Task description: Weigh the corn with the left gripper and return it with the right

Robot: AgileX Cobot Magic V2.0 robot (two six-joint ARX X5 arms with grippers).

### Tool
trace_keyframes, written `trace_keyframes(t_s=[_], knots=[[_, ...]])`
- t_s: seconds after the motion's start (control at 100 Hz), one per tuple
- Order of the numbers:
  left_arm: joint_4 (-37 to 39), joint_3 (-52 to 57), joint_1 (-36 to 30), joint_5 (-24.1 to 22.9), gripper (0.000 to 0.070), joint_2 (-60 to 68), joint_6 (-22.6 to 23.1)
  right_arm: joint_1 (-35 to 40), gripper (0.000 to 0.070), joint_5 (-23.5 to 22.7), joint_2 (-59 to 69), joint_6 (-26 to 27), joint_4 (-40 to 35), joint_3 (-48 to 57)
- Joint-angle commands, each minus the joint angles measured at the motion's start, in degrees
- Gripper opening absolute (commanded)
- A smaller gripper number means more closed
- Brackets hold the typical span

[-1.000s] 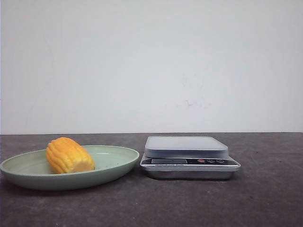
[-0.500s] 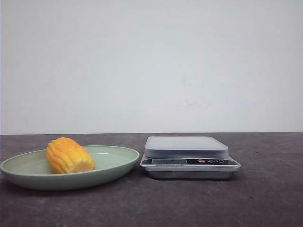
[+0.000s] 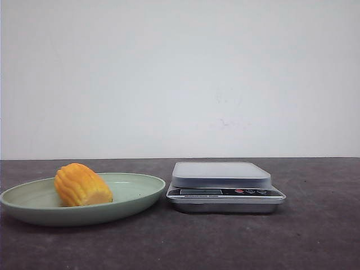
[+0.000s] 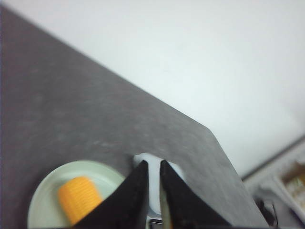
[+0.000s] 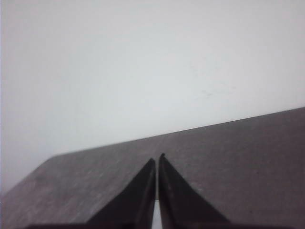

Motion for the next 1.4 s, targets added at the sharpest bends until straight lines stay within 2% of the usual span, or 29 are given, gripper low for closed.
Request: trace_keyframes(t_s=[0.0,0.13,0.21,0.29,0.34,0.38,0.4,0.43,0.48,0.53,0.57,0.97,1.04,1.28,1.39], knots=[[-5.9,10.5,0.1,0.5,0.001,5.2,11.8,0.0,0.0004,-0.4,4.3,-5.9,-4.3,7.9],[-16.5,24.7,0.1,-0.6,0.001,13.9,21.6,0.0,0.0004,1.8,10.8,-10.5,-11.1,19.7],[-20.2,30.9,0.0,-1.4,0.001,17.7,23.0,0.0,0.0004,2.4,13.2,-10.5,-12.1,25.3],[-20.6,34.7,-0.1,-1.4,0.0016,19.9,22.9,0.0,0.0004,1.9,14.7,-10.5,-12.1,29.3],[-20.1,36.5,-0.2,-1.4,0.0088,20.8,22.8,0.0,0.0006,0.6,15.4,-10.5,-12.1,30.9],[-19.7,37.3,-0.3,-1.4,0.0194,21.3,22.8,0.0,0.0019,-0.4,15.7,-10.5,-12.0,31.8],[-19.5,37.6,-0.3,-1.4,0.0259,21.4,22.7,0.0,0.0046,-0.8,15.8,-10.5,-12.0,32.0],[-19.2,37.8,-0.3,-1.4,0.036,21.6,22.7,0.0,0.0125,-1.0,15.8,-10.5,-12.1,32.2],[-19.1,37.8,-0.3,-1.4,0.0486,21.6,22.5,0.0,0.0326,-1.0,15.8,-10.5,-12.1,32.2],[-19.3,37.8,-0.3,-1.3,0.0535,21.6,22.5,0.0,0.0512,-1.0,15.8,-10.5,-12.5,32.2],[-19.8,37.8,-0.3,-1.0,0.0544,21.6,22.5,0.0,0.0573,-1.0,15.8,-10.4,-13.0,32.2],[-23.7,37.8,-0.4,0.7,0.0547,22.8,22.4,2.0,0.0577,-0.9,16.1,-10.6,-13.4,32.2],[-24.4,37.8,-0.9,0.9,0.0547,24.5,20.9,2.4,0.0576,-1.0,16.1,-10.6,-13.4,32.2],[-31.7,37.8,-4.4,0.7,0.0551,37.5,19.1,2.6,0.0575,-0.8,17.3,-10.6,-13.6,32.2],[-33.9,37.8,-7.0,-1.0,0.055,45.9,17.8,2.7,0.0575,-0.5,18.2,-10.6,-14.3,32.2]])
